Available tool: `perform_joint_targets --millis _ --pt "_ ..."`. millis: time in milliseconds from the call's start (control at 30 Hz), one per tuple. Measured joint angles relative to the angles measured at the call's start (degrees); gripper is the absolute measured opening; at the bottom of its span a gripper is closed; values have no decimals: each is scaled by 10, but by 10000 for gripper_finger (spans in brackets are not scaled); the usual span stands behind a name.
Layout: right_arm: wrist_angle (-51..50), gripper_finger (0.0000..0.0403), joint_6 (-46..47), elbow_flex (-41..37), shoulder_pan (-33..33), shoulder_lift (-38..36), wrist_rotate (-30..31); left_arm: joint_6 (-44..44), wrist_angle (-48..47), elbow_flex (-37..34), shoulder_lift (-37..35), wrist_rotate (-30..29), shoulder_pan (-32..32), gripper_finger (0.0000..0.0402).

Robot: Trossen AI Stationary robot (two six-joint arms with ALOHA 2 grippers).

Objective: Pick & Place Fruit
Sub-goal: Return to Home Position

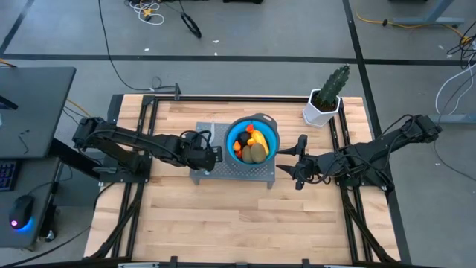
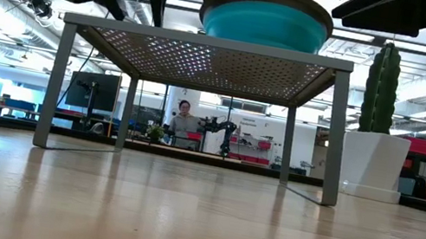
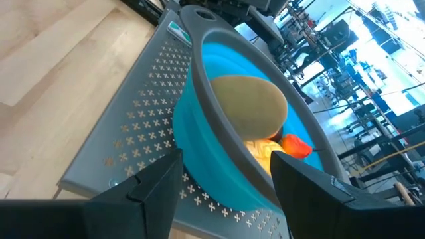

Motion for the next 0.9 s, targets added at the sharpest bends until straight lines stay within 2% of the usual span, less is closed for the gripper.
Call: perform_joint_targets --millis 300,500,700,900 --pt "0 238 0 0 0 0 0 52 -41 33 -13 18 -1 185" --pt "1 238 9 0 0 0 0 66 -132 57 -39 6 -3 180" --pt "18 238 9 -1 0 -1 7 230 -121 72 -88 0 -3 179" --pt "52 238 4 -1 2 -17 21 354 -89 73 -128 -22 -3 174"
